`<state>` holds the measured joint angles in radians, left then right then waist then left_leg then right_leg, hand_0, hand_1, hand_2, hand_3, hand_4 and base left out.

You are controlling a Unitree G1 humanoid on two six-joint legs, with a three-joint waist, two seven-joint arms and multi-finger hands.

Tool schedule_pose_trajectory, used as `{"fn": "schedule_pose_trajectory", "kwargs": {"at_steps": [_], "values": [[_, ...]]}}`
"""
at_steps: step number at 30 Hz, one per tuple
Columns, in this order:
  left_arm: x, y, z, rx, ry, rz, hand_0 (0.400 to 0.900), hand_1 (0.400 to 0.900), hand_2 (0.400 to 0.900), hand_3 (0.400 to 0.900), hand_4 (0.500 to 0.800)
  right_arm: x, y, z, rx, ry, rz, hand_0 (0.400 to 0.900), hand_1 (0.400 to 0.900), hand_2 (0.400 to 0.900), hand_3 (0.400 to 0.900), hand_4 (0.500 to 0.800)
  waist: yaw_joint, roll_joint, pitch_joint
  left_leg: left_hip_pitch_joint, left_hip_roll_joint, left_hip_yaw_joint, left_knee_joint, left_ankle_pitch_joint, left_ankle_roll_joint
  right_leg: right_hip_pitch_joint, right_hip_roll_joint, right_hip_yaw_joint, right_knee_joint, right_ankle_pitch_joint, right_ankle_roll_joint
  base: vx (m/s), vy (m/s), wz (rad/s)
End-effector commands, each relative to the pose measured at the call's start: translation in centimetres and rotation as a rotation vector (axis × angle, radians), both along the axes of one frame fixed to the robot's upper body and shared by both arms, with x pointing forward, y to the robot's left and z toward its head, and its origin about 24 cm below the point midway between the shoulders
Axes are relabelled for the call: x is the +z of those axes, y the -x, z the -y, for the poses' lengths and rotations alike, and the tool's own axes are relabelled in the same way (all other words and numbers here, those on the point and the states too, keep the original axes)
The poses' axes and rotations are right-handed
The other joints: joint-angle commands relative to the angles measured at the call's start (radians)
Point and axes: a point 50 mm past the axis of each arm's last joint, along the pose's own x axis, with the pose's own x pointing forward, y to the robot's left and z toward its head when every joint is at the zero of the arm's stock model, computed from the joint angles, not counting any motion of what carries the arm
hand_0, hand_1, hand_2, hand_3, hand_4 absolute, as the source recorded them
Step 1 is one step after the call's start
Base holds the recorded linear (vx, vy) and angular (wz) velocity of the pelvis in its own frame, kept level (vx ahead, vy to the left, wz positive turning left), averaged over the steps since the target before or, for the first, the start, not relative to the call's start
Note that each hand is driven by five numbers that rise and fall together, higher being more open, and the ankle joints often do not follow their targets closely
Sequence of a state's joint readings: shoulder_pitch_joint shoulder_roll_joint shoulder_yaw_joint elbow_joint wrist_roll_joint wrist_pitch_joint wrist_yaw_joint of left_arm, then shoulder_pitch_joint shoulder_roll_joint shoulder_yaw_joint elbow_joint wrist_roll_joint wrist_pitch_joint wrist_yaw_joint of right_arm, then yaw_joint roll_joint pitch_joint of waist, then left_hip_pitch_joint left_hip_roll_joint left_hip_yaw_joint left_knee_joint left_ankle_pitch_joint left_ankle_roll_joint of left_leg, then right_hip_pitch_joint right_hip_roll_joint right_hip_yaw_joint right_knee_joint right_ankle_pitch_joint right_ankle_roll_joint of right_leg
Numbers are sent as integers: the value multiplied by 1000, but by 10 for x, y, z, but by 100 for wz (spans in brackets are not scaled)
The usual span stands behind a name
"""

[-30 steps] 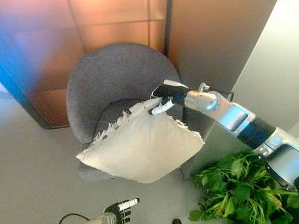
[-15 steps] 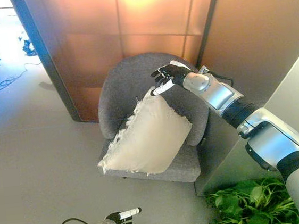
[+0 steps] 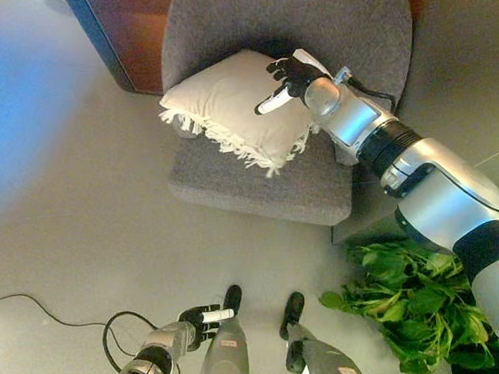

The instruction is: Pick up the pillow and put it on the sofa.

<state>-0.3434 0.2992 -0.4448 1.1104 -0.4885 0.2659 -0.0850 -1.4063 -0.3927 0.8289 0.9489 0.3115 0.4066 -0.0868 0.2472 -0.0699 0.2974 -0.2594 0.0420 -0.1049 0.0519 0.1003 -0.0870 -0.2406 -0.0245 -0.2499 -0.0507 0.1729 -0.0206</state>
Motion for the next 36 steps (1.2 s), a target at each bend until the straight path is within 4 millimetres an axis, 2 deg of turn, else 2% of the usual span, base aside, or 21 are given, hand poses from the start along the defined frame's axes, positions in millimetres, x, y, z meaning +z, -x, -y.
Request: {"fn": "schedule_pose_trajectory", "kwargs": {"at_steps": [1,4,9,12,14,17,18,23,27,29,30,32,36], "values": [[13,-22,5,7,17,64,900,900,900,900,800,113,12,1,37,-15,366,900,900,900,900,800,-10,15,0,72,-31,14,-117,-37,41,115,-10,17,100,-201,58,-8,8,-9],[13,-22,5,-11,21,75,900,900,900,900,800,111,14,-2,111,-115,364,900,900,900,900,800,-20,16,-11,89,-37,24,-116,-45,42,126,-14,21,99,-204,59,-10,19,-16],[9,-15,7,-39,25,69,900,900,900,900,800,90,16,-9,221,-305,308,900,900,900,900,800,-43,14,-42,136,-39,54,-114,-59,44,162,-20,36,94,-208,61,6,22,-24],[3,-5,8,-24,40,50,900,900,900,900,800,57,19,-9,301,-449,235,900,900,900,900,800,-71,20,-82,180,-39,81,-112,-68,48,201,-27,52,87,-207,65,46,52,-33],[0,0,9,-20,48,42,900,900,900,900,800,41,22,-7,327,-498,205,900,900,900,900,800,-86,25,-96,196,-38,91,-112,-69,50,214,-29,60,84,-205,67,31,38,-25],[-6,11,11,-3,63,26,900,900,900,900,800,2,34,-3,362,-584,144,900,900,900,900,800,-126,37,-125,233,-35,115,-115,-76,56,237,-29,85,85,-203,72,19,31,-27],[-7,13,10,-3,65,24,900,900,900,900,800,-5,36,-1,362,-598,130,900,900,900,900,800,-132,38,-128,239,-35,118,-116,-77,56,241,-28,88,84,-203,74,-9,7,-29],[-14,29,10,31,81,4,900,900,900,900,800,-98,69,21,261,-754,4,900,900,900,900,800,-208,46,-164,293,-30,162,-123,-89,63,269,-24,129,75,-193,85,-26,-16,-31],[-17,40,9,44,94,8,900,900,900,900,800,-181,111,51,121,-762,-134,900,900,900,900,800,-250,53,-185,321,-29,189,-129,-96,66,284,-18,151,67,-191,93,-60,-34,-30],[-18,45,11,42,103,5,900,900,900,900,800,-222,135,63,7,-768,-235,900,900,900,900,800,-265,56,-192,333,-28,200,-131,-99,68,291,-15,159,63,-190,96,-81,-29,-23],[-18,47,11,44,106,5,900,900,900,900,800,-236,143,67,-43,-759,-275,900,900,900,900,800,-269,57,-194,338,-28,204,-131,-101,68,293,-14,162,63,-191,96,-70,-26,-23],[-20,52,12,48,119,0,900,900,900,900,800,-280,171,75,-197,-763,-401,900,900,900,900,800,-280,61,-198,350,-27,216,-129,-106,69,302,-13,167,61,-191,97,-69,-21,-21],[-25,58,15,25,142,-15,900,900,900,900,800,-344,219,96,-463,-714,-660,900,900,900,900,800,-289,72,-206,364,-27,226,-124,-113,72,313,-11,172,62,-194,93,-56,2,-14]]}}
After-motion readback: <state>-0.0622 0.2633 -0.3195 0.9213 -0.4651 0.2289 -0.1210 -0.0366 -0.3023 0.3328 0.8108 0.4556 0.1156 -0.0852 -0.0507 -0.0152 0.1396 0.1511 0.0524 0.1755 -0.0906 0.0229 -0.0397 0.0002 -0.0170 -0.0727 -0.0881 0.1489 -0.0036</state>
